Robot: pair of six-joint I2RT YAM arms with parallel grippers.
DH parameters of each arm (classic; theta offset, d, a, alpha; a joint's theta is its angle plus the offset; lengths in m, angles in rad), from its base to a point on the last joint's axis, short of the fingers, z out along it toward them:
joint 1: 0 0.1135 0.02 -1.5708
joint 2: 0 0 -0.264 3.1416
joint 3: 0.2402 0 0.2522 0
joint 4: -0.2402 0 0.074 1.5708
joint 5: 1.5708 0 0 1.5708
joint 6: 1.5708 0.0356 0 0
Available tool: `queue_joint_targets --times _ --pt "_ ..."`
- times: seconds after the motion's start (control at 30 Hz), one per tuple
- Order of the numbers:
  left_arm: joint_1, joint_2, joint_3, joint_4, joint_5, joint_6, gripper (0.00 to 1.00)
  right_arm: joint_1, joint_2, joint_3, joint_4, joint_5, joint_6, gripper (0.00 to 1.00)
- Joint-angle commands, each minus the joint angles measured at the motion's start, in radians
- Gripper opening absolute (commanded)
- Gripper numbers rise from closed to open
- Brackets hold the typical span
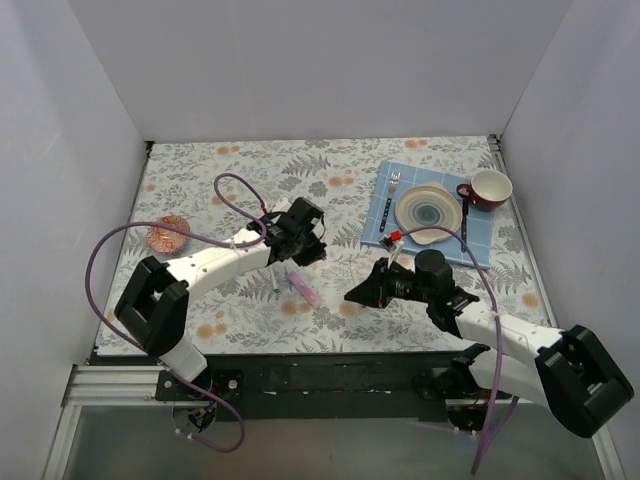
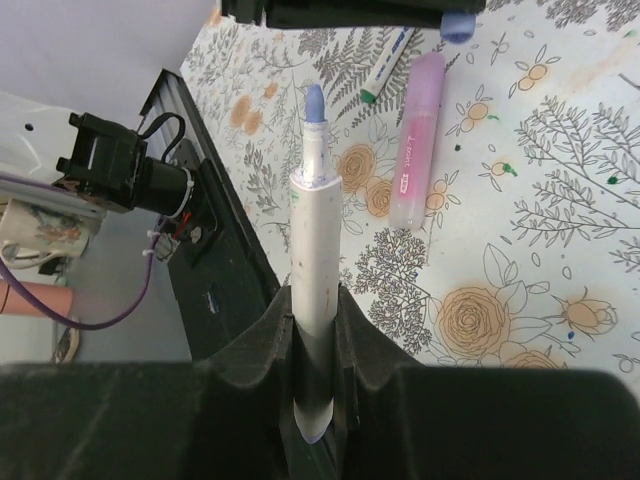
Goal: Insert the pens into the pen caps
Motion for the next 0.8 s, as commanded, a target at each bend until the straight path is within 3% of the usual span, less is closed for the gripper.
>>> queue_joint_targets --times 0.0,0.4,0.77 --pt "-0.005 -0.117 -0.095 0.195 0.018 0.089 0.00 -0.001 0.125 -0.034 0.324 -0.113 0.095 0.01" --pt "-0.006 -0.272 -0.227 0.411 0.121 0.163 0.00 0.009 0.315 0.033 0.450 -0.139 0.151 0.01" --pt "-0.008 -0.288 -0.267 0.451 0.139 0.172 0.00 0.014 0.386 0.099 0.456 -0.143 0.165 0.01"
